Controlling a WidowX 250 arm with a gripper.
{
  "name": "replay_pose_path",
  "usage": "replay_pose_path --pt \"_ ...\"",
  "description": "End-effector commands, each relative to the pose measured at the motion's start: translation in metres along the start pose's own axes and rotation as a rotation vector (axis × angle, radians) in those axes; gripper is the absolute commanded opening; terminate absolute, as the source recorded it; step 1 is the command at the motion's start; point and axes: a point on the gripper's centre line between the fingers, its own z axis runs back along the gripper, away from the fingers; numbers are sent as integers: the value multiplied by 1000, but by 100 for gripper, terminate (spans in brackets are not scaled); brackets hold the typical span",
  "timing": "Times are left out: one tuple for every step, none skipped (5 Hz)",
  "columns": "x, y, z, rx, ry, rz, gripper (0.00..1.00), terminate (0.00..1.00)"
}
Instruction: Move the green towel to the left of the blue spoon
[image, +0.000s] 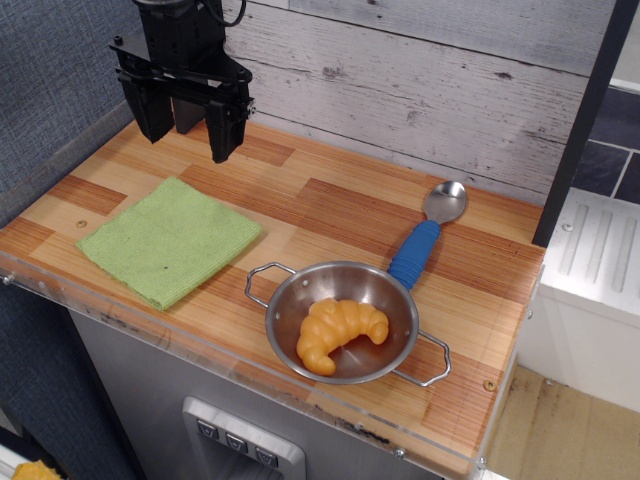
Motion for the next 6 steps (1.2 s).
replay_pose_path --pt "0 0 0 0 0 0 100 0" --pt "-13 3 -13 -9 -2 -83 100 0" --pt "-19 10 -29 -11 -9 -127 100 0" --pt "-26 22 -47 7 -25 -115 100 0" --pt "-28 29 -63 -4 2 -91 100 0" --pt "-27 32 -74 -14 22 -86 100 0"
